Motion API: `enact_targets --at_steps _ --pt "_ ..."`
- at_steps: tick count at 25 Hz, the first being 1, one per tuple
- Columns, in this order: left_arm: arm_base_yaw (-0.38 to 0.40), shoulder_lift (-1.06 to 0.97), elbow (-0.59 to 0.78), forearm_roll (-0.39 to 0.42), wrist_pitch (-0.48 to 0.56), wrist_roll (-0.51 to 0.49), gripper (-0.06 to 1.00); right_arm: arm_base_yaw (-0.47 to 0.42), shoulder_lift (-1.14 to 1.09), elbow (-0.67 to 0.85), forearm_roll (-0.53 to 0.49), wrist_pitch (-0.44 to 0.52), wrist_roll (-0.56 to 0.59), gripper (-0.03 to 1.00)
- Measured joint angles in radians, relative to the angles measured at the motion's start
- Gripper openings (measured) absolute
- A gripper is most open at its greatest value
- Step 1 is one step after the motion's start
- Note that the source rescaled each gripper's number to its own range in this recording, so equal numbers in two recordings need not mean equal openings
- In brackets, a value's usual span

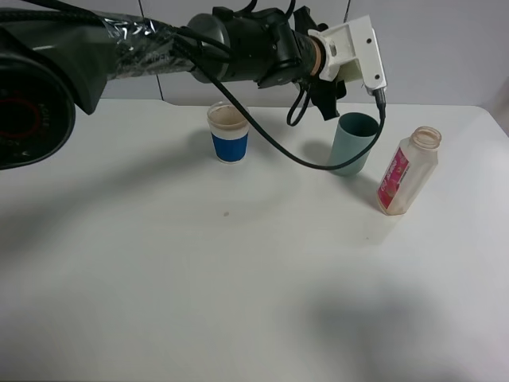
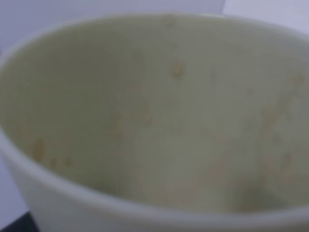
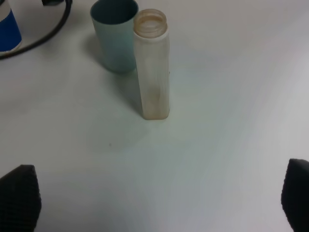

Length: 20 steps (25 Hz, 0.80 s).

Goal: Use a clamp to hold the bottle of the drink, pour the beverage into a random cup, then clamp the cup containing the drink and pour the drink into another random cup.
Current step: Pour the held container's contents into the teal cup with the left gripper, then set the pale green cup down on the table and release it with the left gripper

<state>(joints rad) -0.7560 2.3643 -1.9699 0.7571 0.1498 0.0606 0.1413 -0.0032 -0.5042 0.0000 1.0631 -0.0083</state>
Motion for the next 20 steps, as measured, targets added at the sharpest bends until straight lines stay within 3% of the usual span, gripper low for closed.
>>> enact_targets --at_steps 7,16,20 --pt "0.030 -0.038 0.001 -0.194 -0.008 0.017 0.03 0.000 0.000 0.000 0.000 0.000 0.000 1.00" --pt "0.032 -0.072 0.108 -0.466 -0.120 0.115 0.03 0.000 0.000 0.000 0.000 0.000 0.000 1.00" --pt "0.033 -0.082 0.177 -0.549 -0.200 0.136 0.03 0.000 0.000 0.000 0.000 0.000 0.000 1.00"
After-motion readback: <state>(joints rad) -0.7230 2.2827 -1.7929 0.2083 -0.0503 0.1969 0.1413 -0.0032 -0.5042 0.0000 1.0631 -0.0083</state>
